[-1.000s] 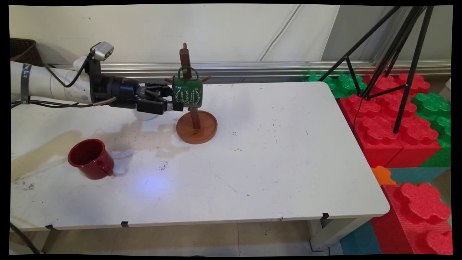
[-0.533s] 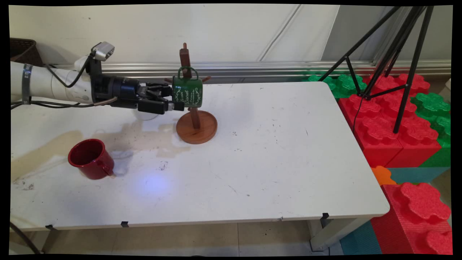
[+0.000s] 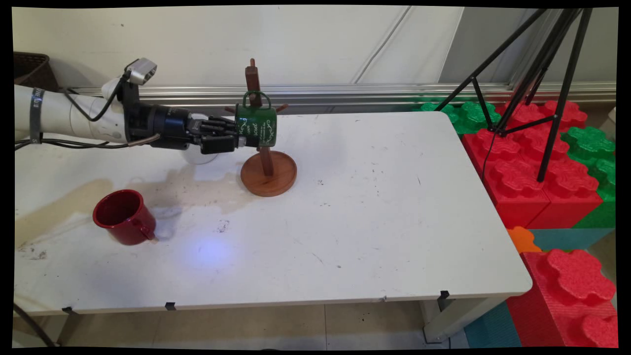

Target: Pick up the green mug from the rack, then place the picked object on the table

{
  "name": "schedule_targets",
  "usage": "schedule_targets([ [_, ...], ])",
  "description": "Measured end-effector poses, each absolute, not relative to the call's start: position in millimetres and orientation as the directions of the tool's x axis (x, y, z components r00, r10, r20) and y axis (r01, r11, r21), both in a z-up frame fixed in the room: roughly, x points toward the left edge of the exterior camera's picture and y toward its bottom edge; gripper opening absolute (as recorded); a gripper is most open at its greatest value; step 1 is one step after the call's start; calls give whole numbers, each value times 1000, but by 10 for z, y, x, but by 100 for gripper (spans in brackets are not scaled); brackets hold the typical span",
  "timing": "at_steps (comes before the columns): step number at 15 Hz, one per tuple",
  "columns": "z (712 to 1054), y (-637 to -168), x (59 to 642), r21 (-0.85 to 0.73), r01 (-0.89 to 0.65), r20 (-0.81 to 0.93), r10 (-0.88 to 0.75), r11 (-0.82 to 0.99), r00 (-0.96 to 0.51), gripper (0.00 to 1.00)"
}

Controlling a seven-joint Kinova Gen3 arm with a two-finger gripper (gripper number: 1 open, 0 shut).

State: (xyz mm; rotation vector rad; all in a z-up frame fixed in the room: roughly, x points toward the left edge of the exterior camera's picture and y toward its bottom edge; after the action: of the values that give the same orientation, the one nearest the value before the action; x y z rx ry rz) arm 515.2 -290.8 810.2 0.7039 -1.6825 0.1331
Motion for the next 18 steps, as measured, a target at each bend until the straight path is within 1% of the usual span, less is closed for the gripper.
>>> schedule_targets([
  [18, 8187, -2838, 5193, 285, -491, 929, -364, 823, -70, 0],
])
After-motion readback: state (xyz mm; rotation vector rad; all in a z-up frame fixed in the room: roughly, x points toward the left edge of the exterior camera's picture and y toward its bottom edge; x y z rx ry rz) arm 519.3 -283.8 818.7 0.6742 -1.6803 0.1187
